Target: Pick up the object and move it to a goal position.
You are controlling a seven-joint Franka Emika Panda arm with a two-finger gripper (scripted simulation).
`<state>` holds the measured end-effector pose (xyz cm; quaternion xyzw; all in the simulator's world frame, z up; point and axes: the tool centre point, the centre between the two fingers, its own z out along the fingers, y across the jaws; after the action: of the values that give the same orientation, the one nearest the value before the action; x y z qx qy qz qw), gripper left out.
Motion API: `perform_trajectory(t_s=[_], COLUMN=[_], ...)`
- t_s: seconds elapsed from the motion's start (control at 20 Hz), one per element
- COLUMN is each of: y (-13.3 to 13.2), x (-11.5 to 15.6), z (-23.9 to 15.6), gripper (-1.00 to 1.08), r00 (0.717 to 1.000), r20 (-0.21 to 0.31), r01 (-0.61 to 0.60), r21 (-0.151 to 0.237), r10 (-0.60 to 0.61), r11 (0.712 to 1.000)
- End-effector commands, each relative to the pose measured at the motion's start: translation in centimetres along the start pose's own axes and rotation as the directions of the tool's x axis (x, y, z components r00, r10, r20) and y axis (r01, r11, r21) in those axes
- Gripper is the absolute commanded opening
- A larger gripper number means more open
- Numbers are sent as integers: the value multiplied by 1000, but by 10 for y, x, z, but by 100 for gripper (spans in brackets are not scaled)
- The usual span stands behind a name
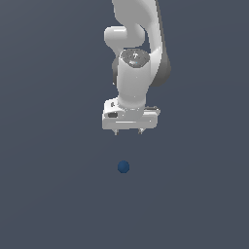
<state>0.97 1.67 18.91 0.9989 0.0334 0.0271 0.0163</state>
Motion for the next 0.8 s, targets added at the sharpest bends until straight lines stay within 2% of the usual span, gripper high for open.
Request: perform_trajectory(t_s=[0.0, 0.75], y=[0, -12], x=[0, 1], z=[0, -3], gripper=[100, 100], r00=[1000, 1000], r20=[0, -1], r01=[0, -14], r21=[0, 4], r10=[0, 14], r11=[1000, 1000])
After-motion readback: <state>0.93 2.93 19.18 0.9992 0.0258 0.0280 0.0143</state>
